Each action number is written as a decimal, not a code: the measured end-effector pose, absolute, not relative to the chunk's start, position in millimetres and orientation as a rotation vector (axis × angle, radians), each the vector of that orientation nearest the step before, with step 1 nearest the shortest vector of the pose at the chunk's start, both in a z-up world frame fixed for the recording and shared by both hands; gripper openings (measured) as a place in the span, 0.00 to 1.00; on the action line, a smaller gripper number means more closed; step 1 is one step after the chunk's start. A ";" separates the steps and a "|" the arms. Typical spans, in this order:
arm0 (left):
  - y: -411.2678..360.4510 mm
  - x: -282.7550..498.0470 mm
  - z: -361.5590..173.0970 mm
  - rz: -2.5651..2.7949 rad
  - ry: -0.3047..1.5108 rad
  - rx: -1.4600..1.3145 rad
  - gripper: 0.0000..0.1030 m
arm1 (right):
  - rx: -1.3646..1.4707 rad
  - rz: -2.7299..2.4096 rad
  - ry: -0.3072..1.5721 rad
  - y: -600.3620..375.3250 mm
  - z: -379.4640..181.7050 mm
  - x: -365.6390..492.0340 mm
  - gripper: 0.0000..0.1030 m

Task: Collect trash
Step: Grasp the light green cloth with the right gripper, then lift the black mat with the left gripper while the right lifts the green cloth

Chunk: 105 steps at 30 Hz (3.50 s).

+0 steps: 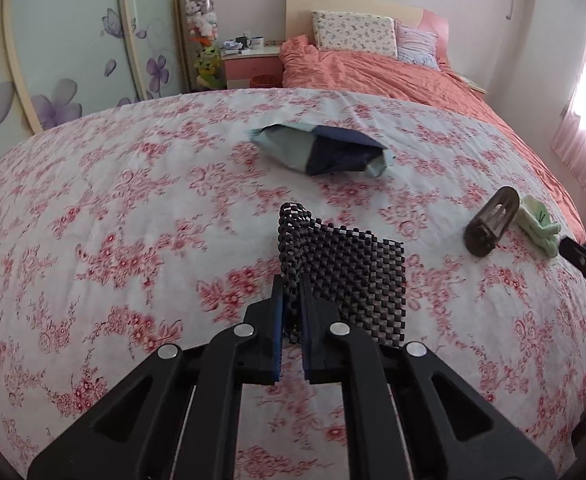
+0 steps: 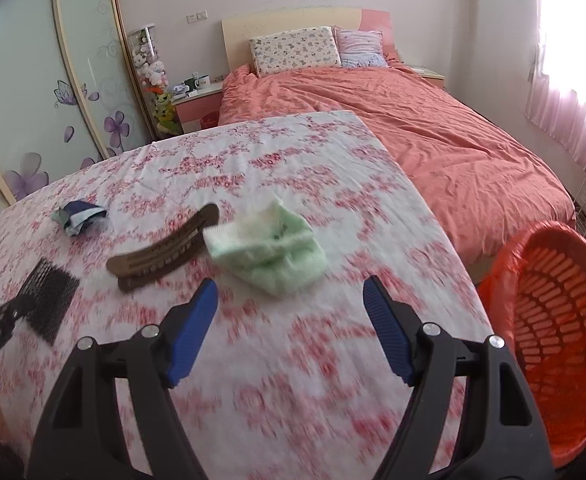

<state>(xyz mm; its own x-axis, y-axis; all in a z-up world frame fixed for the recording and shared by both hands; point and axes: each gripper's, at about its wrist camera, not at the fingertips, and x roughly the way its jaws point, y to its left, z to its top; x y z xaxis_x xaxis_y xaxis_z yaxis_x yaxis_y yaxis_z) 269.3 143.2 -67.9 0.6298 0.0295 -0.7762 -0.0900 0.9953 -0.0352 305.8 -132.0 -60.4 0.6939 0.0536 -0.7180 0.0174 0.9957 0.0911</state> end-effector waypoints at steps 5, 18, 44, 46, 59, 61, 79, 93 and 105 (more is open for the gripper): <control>144.0 271.7 -69.6 0.063 0.889 -0.086 0.08 | 0.073 0.012 0.865 -122.4 -70.1 341.8 0.75; 135.3 272.8 -70.1 0.039 0.891 -0.103 0.31 | 0.107 0.057 0.878 -129.1 -69.4 314.7 0.12; 90.7 279.4 -66.3 -0.019 0.849 -0.049 0.22 | 0.144 0.037 0.872 -150.0 -79.1 268.0 0.15; 90.8 278.0 -67.9 -0.014 0.843 -0.047 0.23 | 0.138 0.035 0.873 -149.7 -79.3 268.0 0.15; 104.7 275.3 -74.7 -0.001 0.872 -0.085 0.42 | 0.156 0.044 0.873 -151.4 -80.2 267.2 0.16; 103.8 275.2 -74.8 -0.002 0.871 -0.085 0.40 | 0.161 0.047 0.873 -151.6 -80.1 267.2 0.16; 100.2 260.4 -48.8 -0.044 0.815 -0.068 0.06 | 0.205 0.060 0.836 -156.1 -61.2 247.2 0.12; 74.3 240.3 -7.4 -0.082 0.740 -0.039 0.06 | 0.219 0.049 0.745 -173.8 -12.9 208.8 0.12; 24.7 220.1 22.2 -0.159 0.683 0.005 0.06 | 0.232 -0.028 0.669 -217.7 13.3 172.3 0.12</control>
<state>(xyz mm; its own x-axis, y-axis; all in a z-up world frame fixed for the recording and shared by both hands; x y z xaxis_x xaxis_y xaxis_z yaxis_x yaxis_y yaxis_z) 220.1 24.7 22.2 0.7639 -0.1448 -0.6289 0.1482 0.9878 -0.0474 172.3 -217.7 13.3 0.7853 0.0482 -0.6172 0.1005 0.9738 0.2038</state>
